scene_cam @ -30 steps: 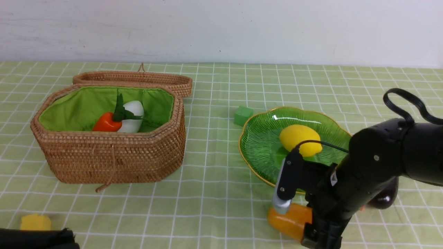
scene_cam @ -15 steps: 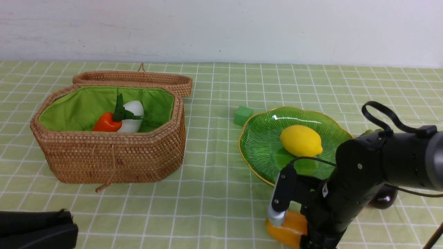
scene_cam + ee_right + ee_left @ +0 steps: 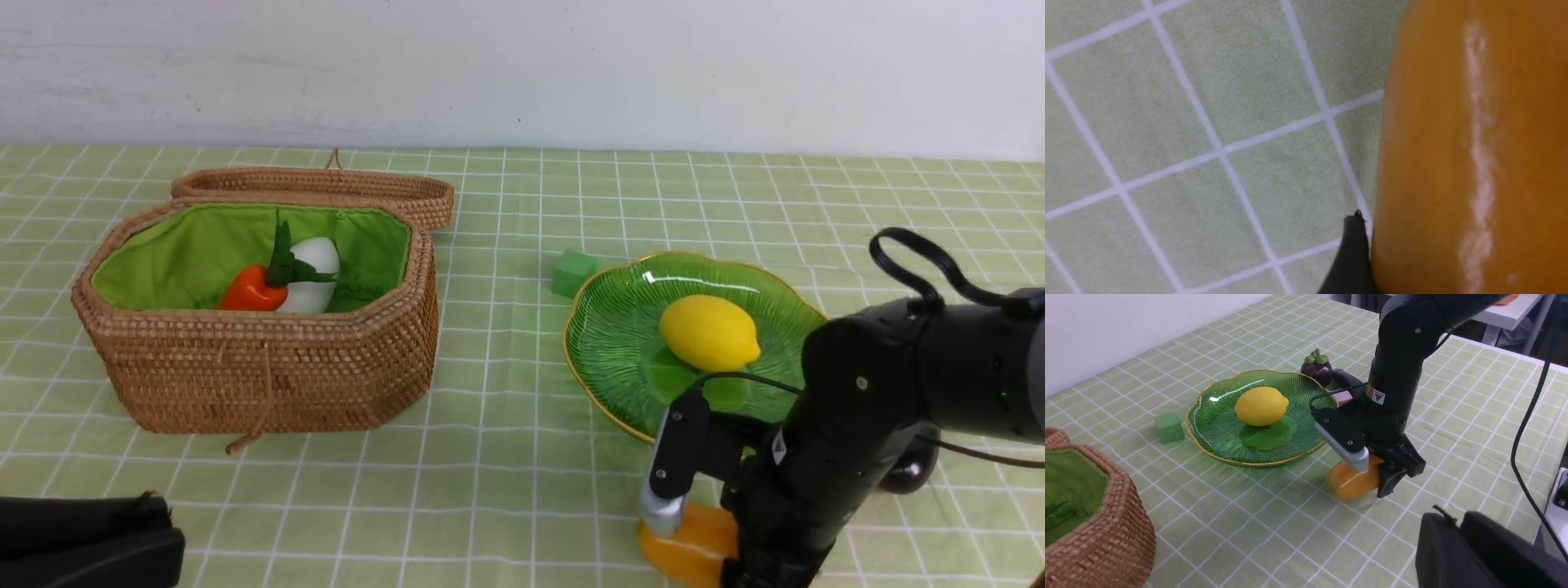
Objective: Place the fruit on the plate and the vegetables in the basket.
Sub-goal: Use the right arm to grab a mango and put it into the right plate, then grab an eggplant with your right arm and place it in the basket on the left, then use the right arm to grab a mangosteen and put it into the right plate
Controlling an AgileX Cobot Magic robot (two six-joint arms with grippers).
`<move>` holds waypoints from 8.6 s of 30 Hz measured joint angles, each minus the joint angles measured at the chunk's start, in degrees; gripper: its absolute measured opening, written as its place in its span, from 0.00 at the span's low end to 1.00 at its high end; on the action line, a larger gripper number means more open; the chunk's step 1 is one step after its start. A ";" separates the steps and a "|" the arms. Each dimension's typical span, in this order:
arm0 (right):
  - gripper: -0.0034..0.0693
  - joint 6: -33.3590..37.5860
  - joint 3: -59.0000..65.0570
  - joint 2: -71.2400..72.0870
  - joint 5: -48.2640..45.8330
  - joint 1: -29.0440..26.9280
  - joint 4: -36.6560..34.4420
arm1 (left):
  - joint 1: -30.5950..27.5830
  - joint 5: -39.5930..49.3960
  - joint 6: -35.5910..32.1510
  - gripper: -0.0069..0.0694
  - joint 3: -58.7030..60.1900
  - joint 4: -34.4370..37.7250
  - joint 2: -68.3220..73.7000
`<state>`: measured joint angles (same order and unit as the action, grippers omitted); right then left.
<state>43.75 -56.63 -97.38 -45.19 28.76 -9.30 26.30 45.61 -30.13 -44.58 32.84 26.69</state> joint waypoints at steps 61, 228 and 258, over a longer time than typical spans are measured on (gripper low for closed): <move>0.48 -59.69 -17.42 6.95 -6.77 -25.90 18.06 | 0.00 -11.88 0.06 0.21 0.00 0.15 0.00; 0.07 -36.47 -34.39 1.77 -22.84 -32.23 0.62 | 0.00 -3.85 13.87 0.07 0.00 -2.39 -5.94; 0.87 -46.73 -34.32 -22.33 4.21 -33.46 -3.58 | 0.00 -4.14 13.64 0.07 0.00 -1.54 -5.94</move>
<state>-2.98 -90.96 -119.71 -40.98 -4.70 -12.88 26.30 41.47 -16.50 -44.58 31.30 20.76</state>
